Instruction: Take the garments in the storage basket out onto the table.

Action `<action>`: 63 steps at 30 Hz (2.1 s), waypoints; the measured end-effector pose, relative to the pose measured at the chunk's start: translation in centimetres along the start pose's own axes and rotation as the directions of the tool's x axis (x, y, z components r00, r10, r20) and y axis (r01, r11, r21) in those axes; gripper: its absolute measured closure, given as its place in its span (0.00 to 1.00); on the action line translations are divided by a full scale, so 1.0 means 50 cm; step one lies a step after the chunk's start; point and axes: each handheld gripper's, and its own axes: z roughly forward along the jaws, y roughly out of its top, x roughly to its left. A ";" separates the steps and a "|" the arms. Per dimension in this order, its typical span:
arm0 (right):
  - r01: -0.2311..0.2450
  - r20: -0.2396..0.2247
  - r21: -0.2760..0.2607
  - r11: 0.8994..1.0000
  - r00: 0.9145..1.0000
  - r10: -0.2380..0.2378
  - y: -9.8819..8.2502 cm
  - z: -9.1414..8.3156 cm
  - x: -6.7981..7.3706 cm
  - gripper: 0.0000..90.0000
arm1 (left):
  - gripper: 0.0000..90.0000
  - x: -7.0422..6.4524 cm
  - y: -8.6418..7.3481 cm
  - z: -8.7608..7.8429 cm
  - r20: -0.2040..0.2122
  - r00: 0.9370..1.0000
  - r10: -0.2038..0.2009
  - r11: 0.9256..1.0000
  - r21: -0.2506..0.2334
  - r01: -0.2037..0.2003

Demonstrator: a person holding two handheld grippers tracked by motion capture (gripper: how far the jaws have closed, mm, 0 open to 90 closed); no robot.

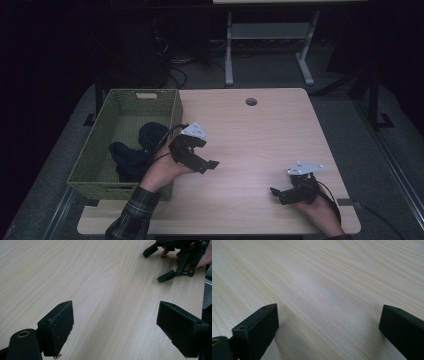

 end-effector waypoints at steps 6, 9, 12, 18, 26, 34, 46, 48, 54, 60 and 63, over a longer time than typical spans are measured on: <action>0.000 0.000 -0.001 1.000 1.000 0.000 0.000 0.000 0.000 0.03 | 0.16 0.011 0.005 -0.023 -0.021 1.000 -0.015 1.000 -0.002 0.015; 0.000 0.000 0.000 1.000 1.000 0.000 0.000 0.000 0.000 0.03 | 0.16 0.019 0.005 -0.038 -0.030 1.000 -0.007 1.000 0.007 0.007; 0.000 0.000 0.000 1.000 1.000 0.000 0.000 0.000 0.000 0.03 | 0.16 0.025 0.003 -0.052 -0.034 0.999 -0.020 1.000 -0.008 0.020; 0.000 0.000 0.000 1.000 1.000 0.000 0.000 0.000 0.000 0.03 | 0.16 0.035 -0.005 -0.075 -0.050 0.998 -0.037 0.999 -0.008 0.036; 0.000 0.000 0.000 1.000 1.000 0.000 0.000 0.000 0.000 0.03 | 0.16 0.043 -0.014 -0.100 -0.072 0.996 -0.047 0.999 -0.011 0.046; 0.000 0.000 0.000 1.000 1.000 0.000 0.000 0.000 0.000 0.03 | 0.16 0.051 -0.024 -0.121 -0.104 0.993 -0.054 0.998 0.006 0.055; 0.000 0.000 0.000 1.000 1.000 0.000 0.000 0.000 0.000 0.03 | 0.16 0.070 -0.046 -0.163 -0.137 0.987 -0.079 0.997 0.003 0.081; 0.000 0.000 0.000 1.000 1.000 0.000 0.000 0.000 0.000 0.03 | 0.16 0.075 -0.050 -0.169 -0.149 0.985 -0.082 0.996 0.009 0.084; 0.000 0.000 0.000 1.000 1.000 0.000 0.000 0.000 0.000 0.03 | 0.16 0.085 -0.064 -0.192 -0.177 0.979 -0.104 0.994 -0.004 0.105; 0.000 0.000 0.000 1.000 1.000 0.000 0.000 0.000 0.000 0.03 | 0.16 0.095 -0.078 -0.209 -0.207 0.970 -0.125 0.992 -0.005 0.127; 0.000 0.000 0.000 1.000 1.000 0.000 0.000 0.000 0.000 0.03 | 0.16 0.098 -0.083 -0.214 -0.217 0.968 -0.129 0.991 -0.005 0.131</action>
